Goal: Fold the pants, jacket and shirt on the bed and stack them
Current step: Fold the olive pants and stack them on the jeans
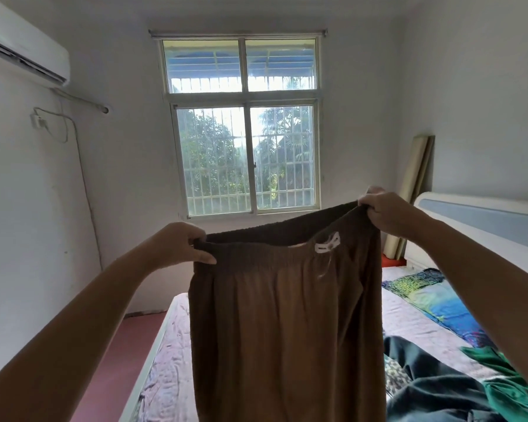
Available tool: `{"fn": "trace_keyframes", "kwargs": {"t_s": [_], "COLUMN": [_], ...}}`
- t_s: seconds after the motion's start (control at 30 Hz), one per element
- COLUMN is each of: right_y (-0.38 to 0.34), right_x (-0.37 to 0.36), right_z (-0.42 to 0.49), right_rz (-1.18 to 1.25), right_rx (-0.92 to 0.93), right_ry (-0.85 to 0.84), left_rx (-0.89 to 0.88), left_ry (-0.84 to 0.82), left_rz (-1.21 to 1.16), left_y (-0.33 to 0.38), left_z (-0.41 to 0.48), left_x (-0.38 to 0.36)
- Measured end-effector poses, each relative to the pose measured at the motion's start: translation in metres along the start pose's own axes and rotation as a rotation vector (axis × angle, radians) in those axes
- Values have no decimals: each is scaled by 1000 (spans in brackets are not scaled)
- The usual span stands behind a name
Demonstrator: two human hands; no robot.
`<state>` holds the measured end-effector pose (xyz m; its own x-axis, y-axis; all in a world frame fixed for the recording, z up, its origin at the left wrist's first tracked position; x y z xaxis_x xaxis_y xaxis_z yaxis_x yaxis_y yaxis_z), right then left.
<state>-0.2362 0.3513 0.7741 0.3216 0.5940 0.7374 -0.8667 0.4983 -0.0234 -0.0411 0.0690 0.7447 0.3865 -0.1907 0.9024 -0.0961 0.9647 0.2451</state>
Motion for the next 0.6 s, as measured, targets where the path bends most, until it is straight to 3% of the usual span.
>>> {"fn": "trace_keyframes", "kwargs": {"t_s": [0.2,0.37,0.6], "right_y": [-16,-19,-15], "right_x": [-13,-34,-51], "right_z": [-18,-27,-26], "right_rz": [4,-242,-267], "right_rx": [43,161,258], "right_ry": [-187,-242,-174], "left_rx": [-46,19,-71], "left_ry": [-4,88,-134], "left_rz": [35,-152,40], "left_y": [-4,-7,0], "left_z": [-1,1,8], "left_x": [-16,-33,-66]}}
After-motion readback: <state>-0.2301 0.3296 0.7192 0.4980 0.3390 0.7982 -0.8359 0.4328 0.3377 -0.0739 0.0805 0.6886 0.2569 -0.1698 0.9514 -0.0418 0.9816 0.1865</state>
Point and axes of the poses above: each hand's wrist, its own z-axis towards the middle knuckle, its own x-axis out of the back of the hand, y = z × x, the point moved 7 cm from there along z, towards the middle knuckle, and after that the axes turned 3 degrees about x, right-handed, at the moved point
